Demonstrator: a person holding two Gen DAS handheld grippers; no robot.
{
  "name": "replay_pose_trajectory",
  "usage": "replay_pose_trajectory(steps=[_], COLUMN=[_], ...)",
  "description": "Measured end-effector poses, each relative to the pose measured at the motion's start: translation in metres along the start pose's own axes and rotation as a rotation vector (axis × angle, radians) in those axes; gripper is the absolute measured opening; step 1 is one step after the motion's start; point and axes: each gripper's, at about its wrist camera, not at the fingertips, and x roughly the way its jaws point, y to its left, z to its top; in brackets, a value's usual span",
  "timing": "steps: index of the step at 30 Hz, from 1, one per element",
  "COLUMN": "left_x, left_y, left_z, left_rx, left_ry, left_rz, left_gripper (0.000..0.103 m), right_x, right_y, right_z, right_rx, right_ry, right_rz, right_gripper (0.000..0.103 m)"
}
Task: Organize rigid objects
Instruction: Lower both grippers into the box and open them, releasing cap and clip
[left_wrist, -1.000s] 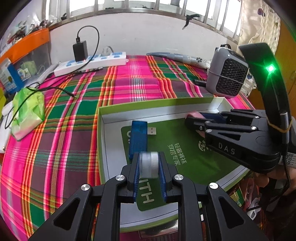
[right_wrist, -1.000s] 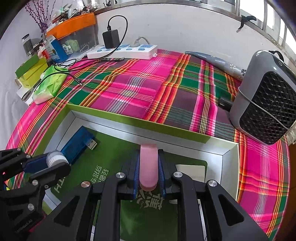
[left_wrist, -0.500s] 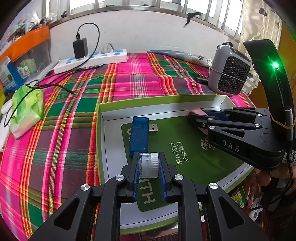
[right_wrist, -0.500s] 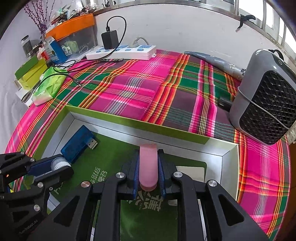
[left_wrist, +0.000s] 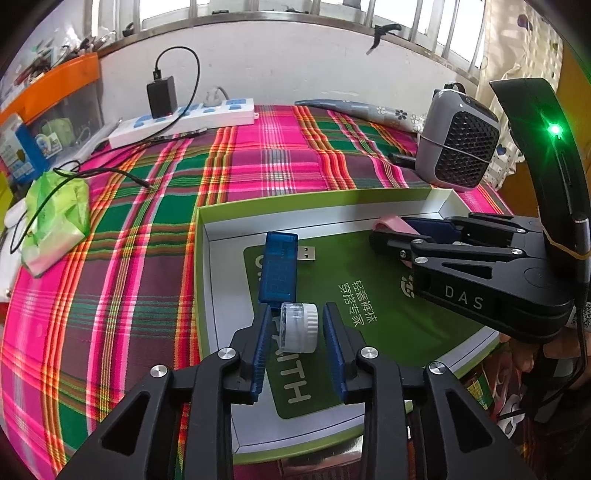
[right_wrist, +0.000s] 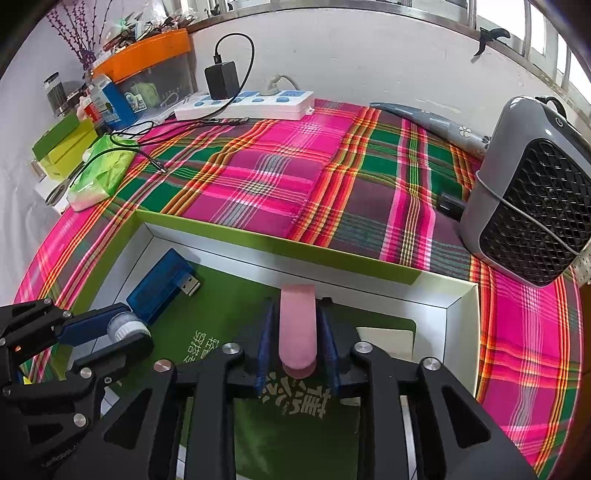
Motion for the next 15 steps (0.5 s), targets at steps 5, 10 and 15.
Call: replay_pose_trajectory(steps=[5,10,15], left_x=[-0.004,-0.010,-0.018], left_y=[-0.002,-0.002,-0.002], left_z=[0.000,-0.002,-0.006], left_rx=[-0.003,-0.006,-0.009], left_ry=[-0.003,-0.013,-0.029], left_rz=[0.002,0.002,-0.004], left_gripper=[0.032,0.034,0.034], right_x=[-0.003,-0.008,-0.018], right_y=[-0.001,-0.002,-0.002], right_z=[-0.001,-0.002,-0.005], right_rx=[0.013,0.018,0.021], right_ry=[-0.011,-0.017,-0.035], right_rz=[0.001,-0.001,-0.004], right_gripper=[0.035,0.035,0.035])
